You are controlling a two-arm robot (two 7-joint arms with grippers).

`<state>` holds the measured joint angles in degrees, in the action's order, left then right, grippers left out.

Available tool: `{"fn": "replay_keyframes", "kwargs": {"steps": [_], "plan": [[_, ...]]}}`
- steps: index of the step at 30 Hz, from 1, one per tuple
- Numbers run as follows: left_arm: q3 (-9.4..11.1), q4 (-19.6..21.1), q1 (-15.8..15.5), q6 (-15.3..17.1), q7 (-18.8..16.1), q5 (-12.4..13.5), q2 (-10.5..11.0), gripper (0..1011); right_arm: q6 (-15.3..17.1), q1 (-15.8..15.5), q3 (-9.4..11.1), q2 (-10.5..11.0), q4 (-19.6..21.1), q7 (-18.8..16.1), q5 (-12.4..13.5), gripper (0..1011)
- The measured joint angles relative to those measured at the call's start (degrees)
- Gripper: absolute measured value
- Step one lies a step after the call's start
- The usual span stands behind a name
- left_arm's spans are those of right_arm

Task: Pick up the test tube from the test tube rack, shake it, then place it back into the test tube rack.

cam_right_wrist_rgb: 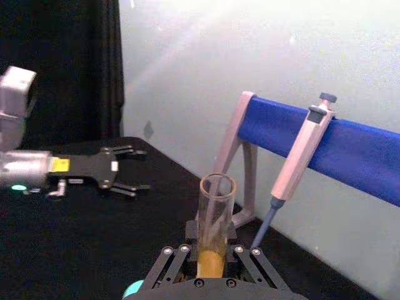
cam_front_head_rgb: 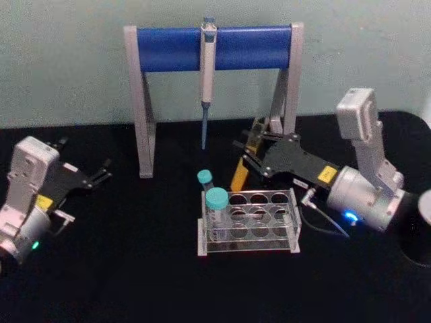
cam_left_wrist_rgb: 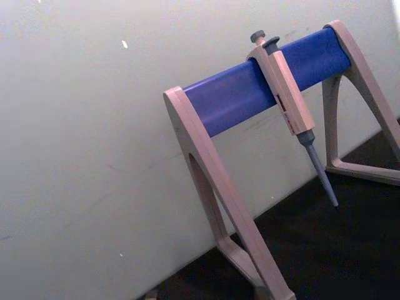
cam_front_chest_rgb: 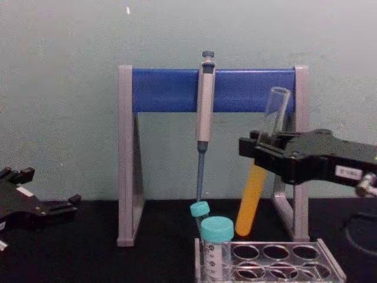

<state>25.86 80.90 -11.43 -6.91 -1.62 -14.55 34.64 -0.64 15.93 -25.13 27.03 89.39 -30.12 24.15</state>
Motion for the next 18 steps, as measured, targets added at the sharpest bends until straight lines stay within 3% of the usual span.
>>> {"fn": "replay_keyframes", "kwargs": {"steps": [9,18], "plan": [[0.0,0.0,0.0,0.0,0.0,0.0,0.0,1001,-0.5,6.0,-0.8,-3.3,-8.5,0.2,-1.4,230],[0.0,0.0,0.0,0.0,0.0,0.0,0.0,1001,-0.9,6.4,1.6,-2.8,-10.8,1.4,-1.4,230]]}}
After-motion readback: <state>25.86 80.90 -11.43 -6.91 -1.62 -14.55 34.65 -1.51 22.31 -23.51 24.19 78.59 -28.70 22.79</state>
